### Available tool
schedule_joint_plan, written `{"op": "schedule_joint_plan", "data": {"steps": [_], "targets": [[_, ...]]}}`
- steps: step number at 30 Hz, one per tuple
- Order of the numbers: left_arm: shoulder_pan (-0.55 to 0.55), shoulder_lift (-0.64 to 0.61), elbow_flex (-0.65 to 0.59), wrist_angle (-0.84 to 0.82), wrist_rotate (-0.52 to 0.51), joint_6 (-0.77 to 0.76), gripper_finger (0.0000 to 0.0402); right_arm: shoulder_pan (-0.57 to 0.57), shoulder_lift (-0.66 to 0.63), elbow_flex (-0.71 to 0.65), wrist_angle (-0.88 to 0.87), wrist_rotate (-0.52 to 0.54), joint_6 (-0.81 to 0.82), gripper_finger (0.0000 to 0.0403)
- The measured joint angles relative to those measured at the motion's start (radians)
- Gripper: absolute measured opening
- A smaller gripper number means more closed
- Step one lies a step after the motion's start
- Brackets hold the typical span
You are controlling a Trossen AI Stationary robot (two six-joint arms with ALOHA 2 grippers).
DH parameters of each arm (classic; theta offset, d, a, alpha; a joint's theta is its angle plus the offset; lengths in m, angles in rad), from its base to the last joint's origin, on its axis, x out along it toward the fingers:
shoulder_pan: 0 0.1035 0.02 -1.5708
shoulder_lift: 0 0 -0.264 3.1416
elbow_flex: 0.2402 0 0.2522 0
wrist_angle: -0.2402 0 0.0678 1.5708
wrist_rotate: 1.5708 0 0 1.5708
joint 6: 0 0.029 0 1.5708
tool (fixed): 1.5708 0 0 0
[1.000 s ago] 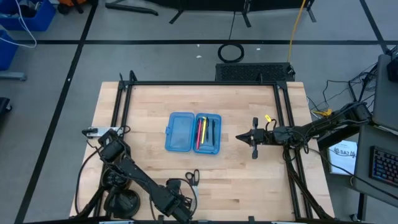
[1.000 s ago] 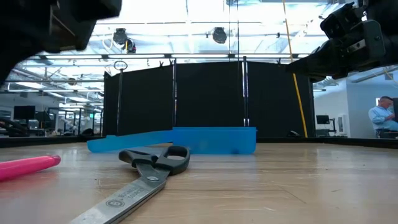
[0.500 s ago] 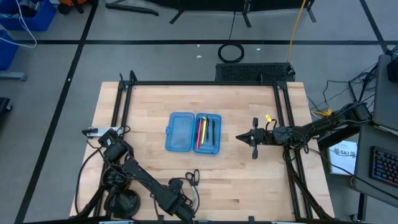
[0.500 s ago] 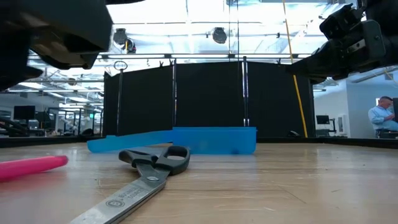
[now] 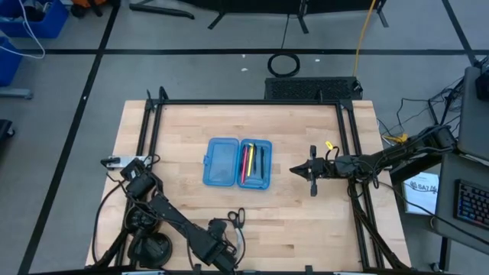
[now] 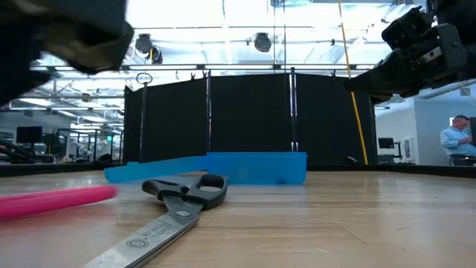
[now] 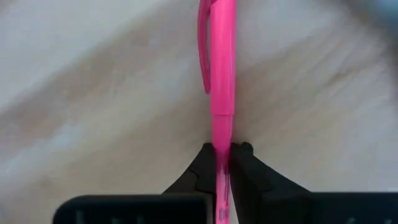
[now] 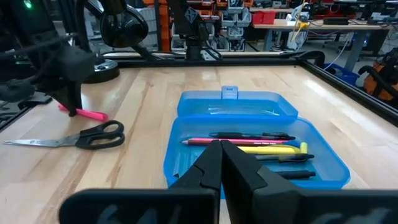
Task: Pick & place school supplies into a supply box
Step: Put the pink pen into the blue supply box
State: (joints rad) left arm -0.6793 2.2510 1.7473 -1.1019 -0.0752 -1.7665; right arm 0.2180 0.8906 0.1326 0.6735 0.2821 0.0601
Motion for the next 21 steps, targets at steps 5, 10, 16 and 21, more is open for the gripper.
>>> {"op": "schedule_joint_plan", "data": {"steps": [5, 10, 16, 21], "targets": [[-0.013, -0.091, 0.002, -0.003, -0.163, -0.017, 0.0022, 0.000, 0.000, 0.000, 0.000, 0.000, 0.000, 0.0000], [-0.023, -0.163, 0.000, -0.002, -0.268, -0.014, 0.0022, 0.000, 0.000, 0.000, -0.001, 0.000, 0.000, 0.0000], [0.038, -0.272, 0.003, 0.001, -0.364, -0.018, 0.0022, 0.000, 0.000, 0.000, 0.000, 0.000, 0.000, 0.0000], [0.192, -0.323, 0.004, 0.012, -0.310, 0.132, 0.0022, 0.000, 0.000, 0.000, 0.002, 0.000, 0.000, 0.0000]]}}
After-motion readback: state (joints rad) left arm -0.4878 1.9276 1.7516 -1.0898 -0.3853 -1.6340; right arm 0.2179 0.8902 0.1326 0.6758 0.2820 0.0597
